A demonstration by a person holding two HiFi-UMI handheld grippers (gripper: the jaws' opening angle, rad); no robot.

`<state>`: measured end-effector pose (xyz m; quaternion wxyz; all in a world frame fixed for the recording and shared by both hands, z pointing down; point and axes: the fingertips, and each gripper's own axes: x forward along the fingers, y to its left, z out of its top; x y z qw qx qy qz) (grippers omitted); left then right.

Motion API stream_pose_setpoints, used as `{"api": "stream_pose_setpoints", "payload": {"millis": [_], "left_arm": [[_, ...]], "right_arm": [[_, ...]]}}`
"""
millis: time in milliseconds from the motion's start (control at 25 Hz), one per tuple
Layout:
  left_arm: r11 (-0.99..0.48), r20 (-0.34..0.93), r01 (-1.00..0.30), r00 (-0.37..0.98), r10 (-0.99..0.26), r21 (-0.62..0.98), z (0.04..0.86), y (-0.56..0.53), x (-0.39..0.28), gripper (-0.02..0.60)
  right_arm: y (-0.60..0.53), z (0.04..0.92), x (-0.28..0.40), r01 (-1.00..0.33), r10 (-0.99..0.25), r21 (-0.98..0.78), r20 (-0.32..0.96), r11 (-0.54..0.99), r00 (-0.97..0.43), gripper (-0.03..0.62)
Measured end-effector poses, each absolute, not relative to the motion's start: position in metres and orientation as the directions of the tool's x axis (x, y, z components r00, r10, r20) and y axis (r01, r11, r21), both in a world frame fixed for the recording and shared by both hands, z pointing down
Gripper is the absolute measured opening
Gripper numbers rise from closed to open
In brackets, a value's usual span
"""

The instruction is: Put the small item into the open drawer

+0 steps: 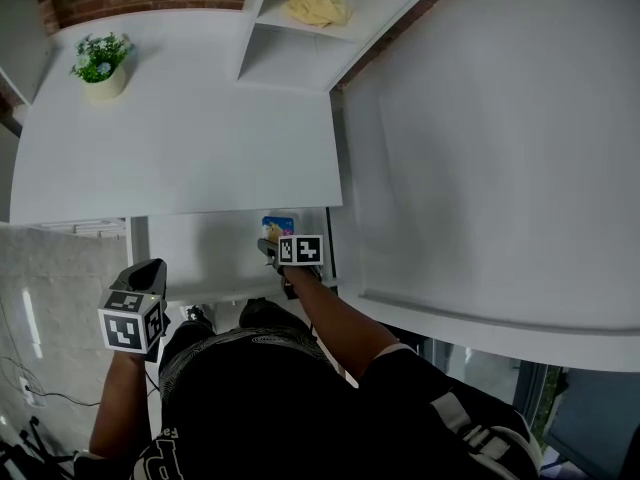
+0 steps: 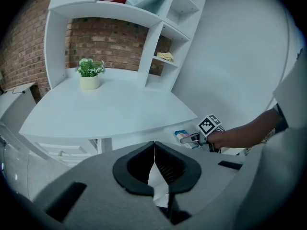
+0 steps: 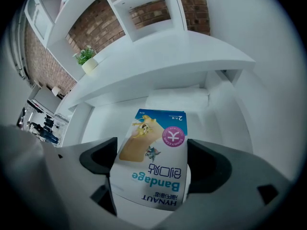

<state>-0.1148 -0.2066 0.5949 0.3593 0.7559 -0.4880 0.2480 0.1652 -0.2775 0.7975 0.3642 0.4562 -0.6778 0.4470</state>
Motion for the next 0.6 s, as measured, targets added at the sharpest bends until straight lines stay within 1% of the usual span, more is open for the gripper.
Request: {"api": "stream_pose_setpoints", "payload": {"millis": [200,440,600], "left_arm": [[-0.23,0.735,-0.926,0.379,-0.563,0.301,0.595,-0.206,-0.122,0.018],[-0.202,0.75,-0.938,0.347,-0.562,0.283,0.595,-0.205,-0.128,0.018],[-0.195,0.761,-0.937,0.35,-0.546,0.291,0.599,-0.2,-0.124,0.018]], "right_arm": [[-0.282,0.817,0.171,-0.952,-0.271,-0.254,0.917,0.172,-0.293,0.453],[-0.285,0.836,0.169,-0.949,-0.237,-0.239,0.929,0.204,-0.285,0.454],[-0.283,0.845,0.165,-0.946,-0.203,-0.244,0.936,0.215,-0.288,0.453]]}}
